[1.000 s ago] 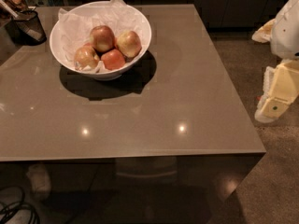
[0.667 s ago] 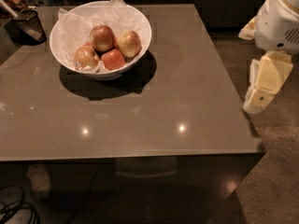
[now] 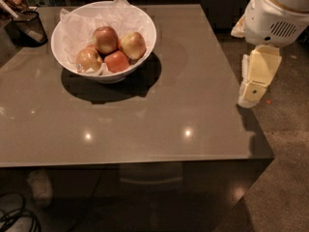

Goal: Pick apple from white bowl

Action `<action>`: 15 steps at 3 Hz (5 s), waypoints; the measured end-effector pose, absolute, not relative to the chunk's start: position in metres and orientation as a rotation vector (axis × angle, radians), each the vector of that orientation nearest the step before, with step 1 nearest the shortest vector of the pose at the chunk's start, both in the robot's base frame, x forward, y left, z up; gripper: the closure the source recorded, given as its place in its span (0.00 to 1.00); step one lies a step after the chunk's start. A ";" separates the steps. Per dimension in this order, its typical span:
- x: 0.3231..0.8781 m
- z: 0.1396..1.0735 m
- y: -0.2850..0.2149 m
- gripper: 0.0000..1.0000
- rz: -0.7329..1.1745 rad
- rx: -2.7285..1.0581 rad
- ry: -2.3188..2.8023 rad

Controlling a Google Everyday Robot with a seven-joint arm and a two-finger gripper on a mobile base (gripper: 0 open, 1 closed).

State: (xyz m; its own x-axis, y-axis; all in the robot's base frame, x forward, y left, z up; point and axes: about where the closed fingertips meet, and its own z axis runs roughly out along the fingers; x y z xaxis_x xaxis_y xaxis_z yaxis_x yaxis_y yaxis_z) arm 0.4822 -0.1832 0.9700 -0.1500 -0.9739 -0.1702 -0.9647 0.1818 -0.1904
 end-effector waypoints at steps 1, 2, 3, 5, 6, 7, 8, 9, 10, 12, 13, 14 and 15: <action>0.505 0.972 -0.165 0.00 -0.029 -1.862 2.143; 0.526 0.973 -0.148 0.00 -0.020 -1.879 2.117; 0.556 0.983 -0.111 0.00 -0.038 -1.958 2.045; 0.573 0.991 -0.089 0.00 -0.032 -1.953 1.983; 0.598 1.004 -0.058 0.00 -0.021 -2.000 1.904; 0.626 1.020 -0.017 0.00 -0.046 -2.059 1.800; 0.634 1.030 -0.005 0.00 -0.056 -2.026 1.760; 0.640 1.030 0.000 0.00 -0.055 -2.013 1.739; 0.654 1.018 0.019 0.00 0.000 -2.030 1.700; 0.675 0.993 0.038 0.14 0.124 -2.045 1.687; 0.683 0.984 0.044 0.27 0.171 -2.048 1.692; 0.690 0.976 0.050 0.14 0.209 -2.048 1.695; 0.698 0.967 0.054 0.12 0.244 -2.040 1.703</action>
Offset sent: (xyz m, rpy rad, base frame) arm 0.0805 0.0721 0.0044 0.0166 0.0155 0.1142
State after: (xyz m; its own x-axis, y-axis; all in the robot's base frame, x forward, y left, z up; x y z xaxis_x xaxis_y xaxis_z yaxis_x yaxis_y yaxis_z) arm 0.6975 0.0535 0.9673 0.2143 -0.8805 -0.4229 -0.9638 -0.1202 -0.2381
